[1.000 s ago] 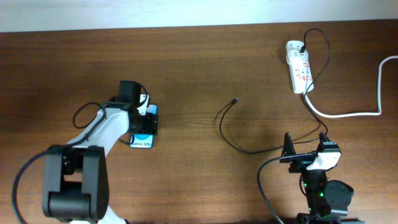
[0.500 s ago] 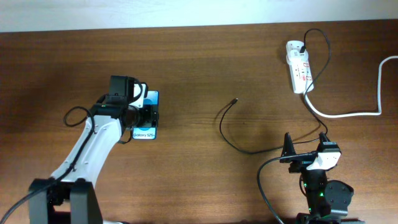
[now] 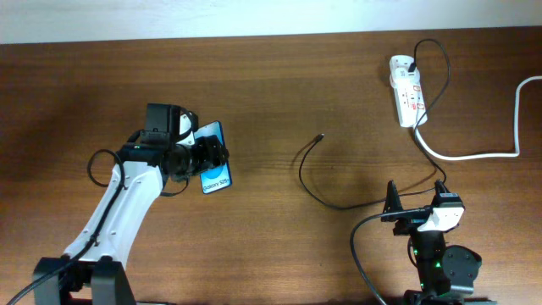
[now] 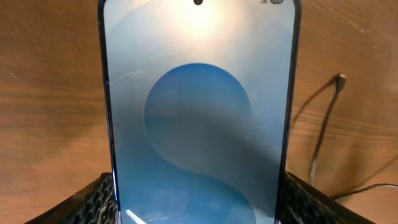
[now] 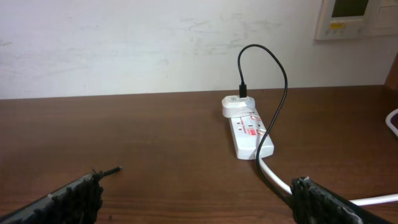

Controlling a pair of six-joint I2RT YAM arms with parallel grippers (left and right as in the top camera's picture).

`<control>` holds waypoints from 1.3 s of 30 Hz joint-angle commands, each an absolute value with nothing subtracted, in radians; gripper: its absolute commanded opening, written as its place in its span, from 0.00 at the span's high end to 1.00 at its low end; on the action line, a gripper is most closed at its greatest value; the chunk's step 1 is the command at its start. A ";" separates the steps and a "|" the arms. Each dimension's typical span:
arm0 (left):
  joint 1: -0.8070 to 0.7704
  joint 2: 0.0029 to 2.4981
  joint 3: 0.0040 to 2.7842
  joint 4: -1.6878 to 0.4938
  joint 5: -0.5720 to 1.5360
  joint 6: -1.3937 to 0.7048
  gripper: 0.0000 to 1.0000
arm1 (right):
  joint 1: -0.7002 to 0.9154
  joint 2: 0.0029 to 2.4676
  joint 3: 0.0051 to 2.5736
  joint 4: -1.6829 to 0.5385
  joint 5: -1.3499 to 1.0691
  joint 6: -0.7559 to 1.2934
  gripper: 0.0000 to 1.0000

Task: Plug charger to phone and switch on socket
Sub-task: 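Lift the phone with the left gripper and tilt it upright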

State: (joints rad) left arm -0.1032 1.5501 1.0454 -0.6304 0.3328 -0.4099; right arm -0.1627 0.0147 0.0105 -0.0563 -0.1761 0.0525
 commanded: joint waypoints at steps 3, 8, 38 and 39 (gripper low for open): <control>-0.097 1.520 1.077 -0.643 0.482 -0.520 0.57 | -0.156 0.007 0.006 -0.064 -0.168 0.057 0.02; -0.098 1.520 1.077 -0.674 0.570 -0.520 0.58 | -0.156 0.007 0.006 -0.064 -0.168 0.057 0.02; -0.148 1.290 1.077 -0.823 0.633 -0.620 0.62 | -0.157 0.007 0.006 -0.064 -0.168 0.057 0.02; -0.148 1.290 1.077 -0.812 0.633 -0.647 0.61 | -0.156 0.007 0.006 -0.064 -0.168 0.057 0.02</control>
State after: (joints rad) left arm -0.1467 1.2984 1.0454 -0.8375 0.5991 -0.5789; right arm -0.1627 0.0147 0.0105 -0.0563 -0.1764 0.0532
